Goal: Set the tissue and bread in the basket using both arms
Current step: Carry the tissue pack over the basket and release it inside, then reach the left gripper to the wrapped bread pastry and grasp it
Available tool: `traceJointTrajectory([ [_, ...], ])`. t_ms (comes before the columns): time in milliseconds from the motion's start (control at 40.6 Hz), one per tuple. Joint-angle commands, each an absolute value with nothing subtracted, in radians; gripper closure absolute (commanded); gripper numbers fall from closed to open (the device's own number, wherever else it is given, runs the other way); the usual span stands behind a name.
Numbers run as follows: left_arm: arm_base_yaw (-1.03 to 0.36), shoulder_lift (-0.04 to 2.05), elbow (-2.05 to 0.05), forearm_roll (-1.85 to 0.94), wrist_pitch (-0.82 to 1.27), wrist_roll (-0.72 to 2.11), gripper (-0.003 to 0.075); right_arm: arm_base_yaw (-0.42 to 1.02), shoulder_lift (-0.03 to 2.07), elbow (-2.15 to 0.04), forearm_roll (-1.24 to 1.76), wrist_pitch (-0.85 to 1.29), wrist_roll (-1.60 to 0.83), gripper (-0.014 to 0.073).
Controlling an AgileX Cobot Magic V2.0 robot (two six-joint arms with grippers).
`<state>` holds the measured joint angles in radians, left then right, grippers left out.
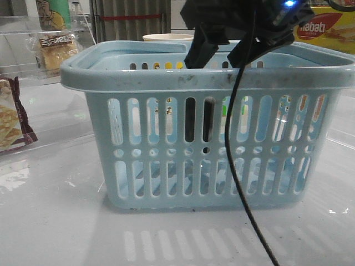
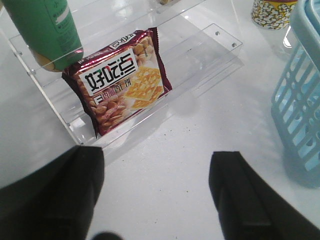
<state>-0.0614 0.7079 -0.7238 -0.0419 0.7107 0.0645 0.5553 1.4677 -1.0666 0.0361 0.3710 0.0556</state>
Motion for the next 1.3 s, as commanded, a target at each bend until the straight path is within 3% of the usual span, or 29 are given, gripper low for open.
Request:
traceJointTrajectory([
  [0,-0.062,0.71,-0.749,-0.047,0.63,0.057,0.0214,0.555,1.413,-1.106,0.013,0.323,0.054,-0.0029],
  [320,-0.062,0.71,-0.749,-0.047,0.63,0.057,0.0214,0.555,1.195,-1.095,-0.083,0.54,0.054,-0.0029],
  [665,-0.062,0.745,-0.749,-0.047,0.605,0.057,0.0214,0.555,0.836,-0.926,-0.096,0.578,0.054,-0.0029],
  [911,-0.062,0.901,-0.771,-0.047,0.545,0.067,0.0188,0.555,0.674,-0.834,-0.1,0.596,0.054,-0.0029],
  [1083,-0.062,1.045,-0.842,-0.048,0.511,0.084,0.0104,0.555,0.665,-0.834,-0.1,0.604,0.054,-0.0029],
  [1280,-0.062,1.229,-0.991,-0.057,0.477,0.084,0.0103,0.555,0.665,-0.834,-0.1,0.604,0.054,-0.0029],
])
